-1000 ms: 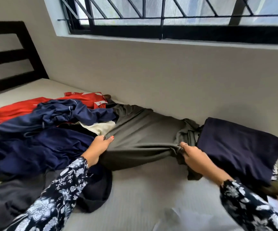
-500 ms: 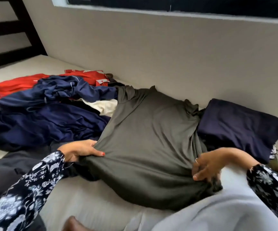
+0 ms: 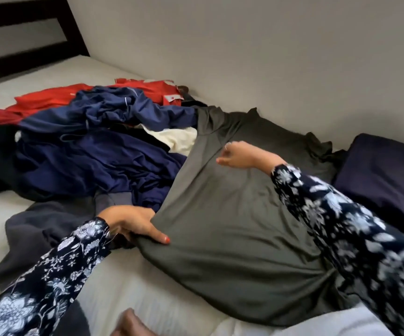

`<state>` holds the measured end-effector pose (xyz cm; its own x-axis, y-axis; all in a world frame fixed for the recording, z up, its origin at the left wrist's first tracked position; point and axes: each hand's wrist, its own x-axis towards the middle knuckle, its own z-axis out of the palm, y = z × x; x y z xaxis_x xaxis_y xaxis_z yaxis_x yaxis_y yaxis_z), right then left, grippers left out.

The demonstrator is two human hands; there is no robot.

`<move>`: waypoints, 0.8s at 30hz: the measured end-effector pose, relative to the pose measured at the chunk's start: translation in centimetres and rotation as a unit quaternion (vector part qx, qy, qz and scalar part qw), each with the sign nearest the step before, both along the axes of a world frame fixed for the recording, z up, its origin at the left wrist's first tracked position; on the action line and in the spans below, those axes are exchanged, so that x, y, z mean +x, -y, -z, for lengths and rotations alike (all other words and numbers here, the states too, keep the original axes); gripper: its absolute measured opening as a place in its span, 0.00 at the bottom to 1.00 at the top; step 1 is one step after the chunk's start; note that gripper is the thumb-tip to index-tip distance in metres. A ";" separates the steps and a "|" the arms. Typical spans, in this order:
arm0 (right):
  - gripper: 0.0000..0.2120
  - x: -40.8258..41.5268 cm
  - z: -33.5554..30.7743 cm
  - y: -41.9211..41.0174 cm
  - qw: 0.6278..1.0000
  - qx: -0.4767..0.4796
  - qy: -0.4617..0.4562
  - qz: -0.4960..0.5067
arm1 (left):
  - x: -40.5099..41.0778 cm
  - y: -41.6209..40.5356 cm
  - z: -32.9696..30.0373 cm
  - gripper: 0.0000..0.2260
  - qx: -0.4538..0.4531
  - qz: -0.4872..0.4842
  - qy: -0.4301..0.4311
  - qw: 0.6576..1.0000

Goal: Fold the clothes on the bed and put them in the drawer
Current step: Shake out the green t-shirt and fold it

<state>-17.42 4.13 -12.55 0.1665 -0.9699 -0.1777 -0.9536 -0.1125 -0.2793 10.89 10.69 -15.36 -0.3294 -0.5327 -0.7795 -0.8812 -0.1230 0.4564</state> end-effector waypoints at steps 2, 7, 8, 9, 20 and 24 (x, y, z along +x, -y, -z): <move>0.18 1.8 0.5 2.9 0.999 -0.033 0.018 -0.007 | 0.0 0.5 0.3 0.22 -0.011 0.003 -0.027 1.000; 0.18 4.5 3.5 8.4 0.996 -0.078 0.040 0.004 | 0.0 -0.1 1.6 0.09 0.006 -0.001 -0.109 0.994; 0.18 4.7 3.8 9.5 0.995 -0.088 0.043 0.002 | 0.1 -0.3 1.6 0.08 -0.010 0.005 -0.111 0.994; 0.19 5.0 4.3 10.6 0.995 -0.090 0.043 0.005 | 0.6 -0.4 1.8 0.10 -0.018 0.018 -0.111 0.993; 0.22 6.8 7.4 17.9 0.991 -0.008 -0.032 0.126 | 3.0 -2.4 2.1 0.17 -0.207 0.107 -0.113 0.966; 0.18 6.8 7.1 18.3 0.984 -0.059 0.065 0.152 | 1.6 -3.7 0.8 0.19 -0.308 0.175 -0.049 0.934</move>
